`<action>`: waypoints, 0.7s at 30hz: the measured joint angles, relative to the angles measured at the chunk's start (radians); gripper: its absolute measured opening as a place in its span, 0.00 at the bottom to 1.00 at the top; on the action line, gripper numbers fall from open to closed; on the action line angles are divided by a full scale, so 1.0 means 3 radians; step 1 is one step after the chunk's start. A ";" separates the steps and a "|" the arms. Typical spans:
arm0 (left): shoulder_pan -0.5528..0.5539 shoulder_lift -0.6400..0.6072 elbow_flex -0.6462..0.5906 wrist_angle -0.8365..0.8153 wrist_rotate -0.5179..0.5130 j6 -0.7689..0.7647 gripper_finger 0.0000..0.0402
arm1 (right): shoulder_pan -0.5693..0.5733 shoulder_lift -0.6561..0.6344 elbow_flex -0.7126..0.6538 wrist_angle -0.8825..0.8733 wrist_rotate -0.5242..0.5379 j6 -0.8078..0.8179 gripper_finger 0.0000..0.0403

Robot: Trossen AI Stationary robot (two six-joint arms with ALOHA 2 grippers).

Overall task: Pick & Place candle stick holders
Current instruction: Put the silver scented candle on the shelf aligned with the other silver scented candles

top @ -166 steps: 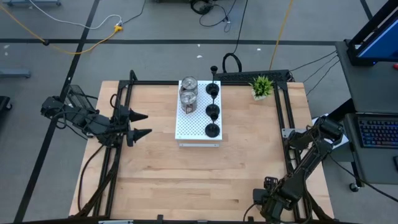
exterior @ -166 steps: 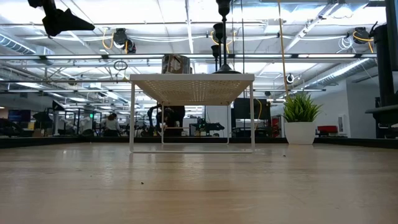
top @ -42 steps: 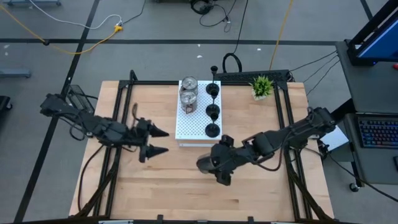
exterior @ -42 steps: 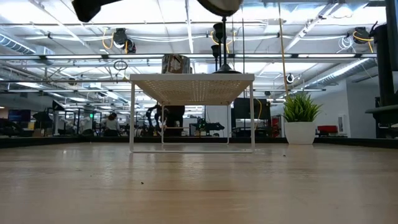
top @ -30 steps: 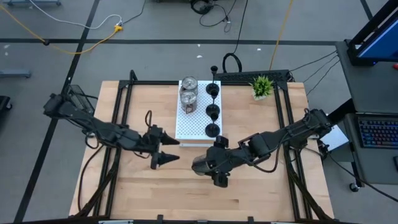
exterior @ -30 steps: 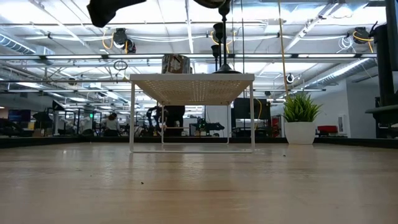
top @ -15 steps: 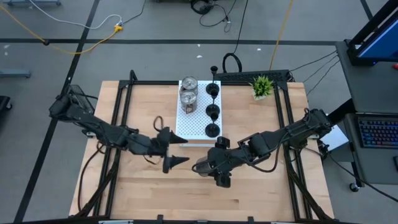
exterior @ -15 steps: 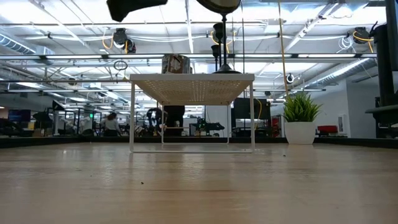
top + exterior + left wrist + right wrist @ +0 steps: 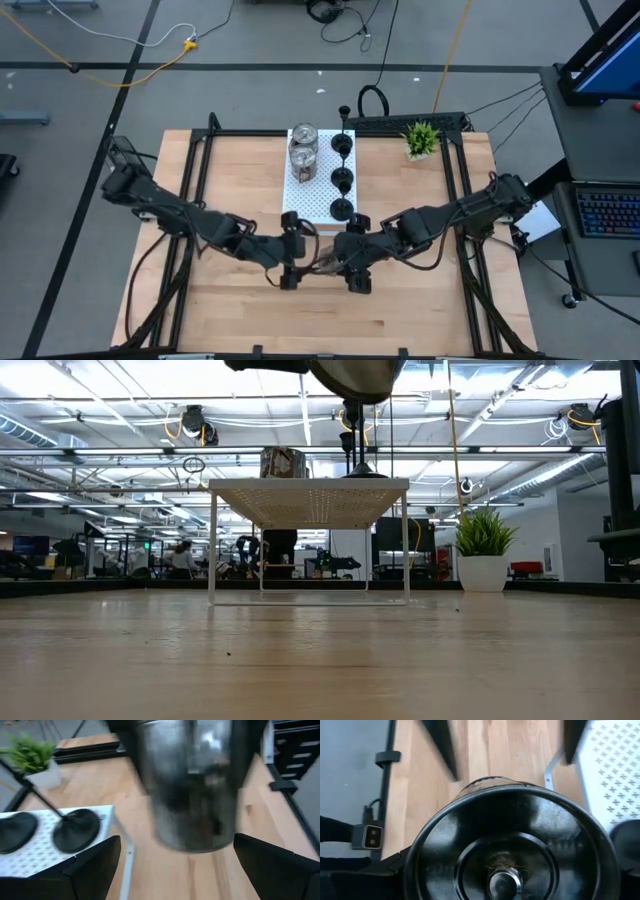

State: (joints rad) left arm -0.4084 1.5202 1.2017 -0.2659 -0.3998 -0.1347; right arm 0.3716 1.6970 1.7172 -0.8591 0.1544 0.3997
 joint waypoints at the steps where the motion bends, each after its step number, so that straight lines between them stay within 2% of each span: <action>1: 0.0000 0.0020 0.0013 0.0011 0.0036 -0.0004 0.98 | -0.0015 0.0000 0.0000 -0.0011 0.0004 -0.0018 0.87; 8: 0.0010 0.0047 0.0023 0.0043 0.0085 -0.0081 0.98 | -0.0078 0.0035 -0.0001 0.0091 -0.0018 -0.0175 0.86; 12: 0.0060 0.0047 0.0027 0.0140 0.0133 -0.0097 0.98 | -0.0129 0.0117 -0.0005 0.0178 -0.0157 -0.0267 0.86; 21: 0.0167 0.0140 0.0035 0.0103 0.0468 -0.0366 0.98 | -0.0170 0.0233 -0.0007 0.0424 -0.0188 -0.0415 0.86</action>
State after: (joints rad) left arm -0.3584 1.5622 1.2121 -0.2351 -0.2595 -0.2444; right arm 0.3205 1.7668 1.7152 -0.7320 0.0981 0.2753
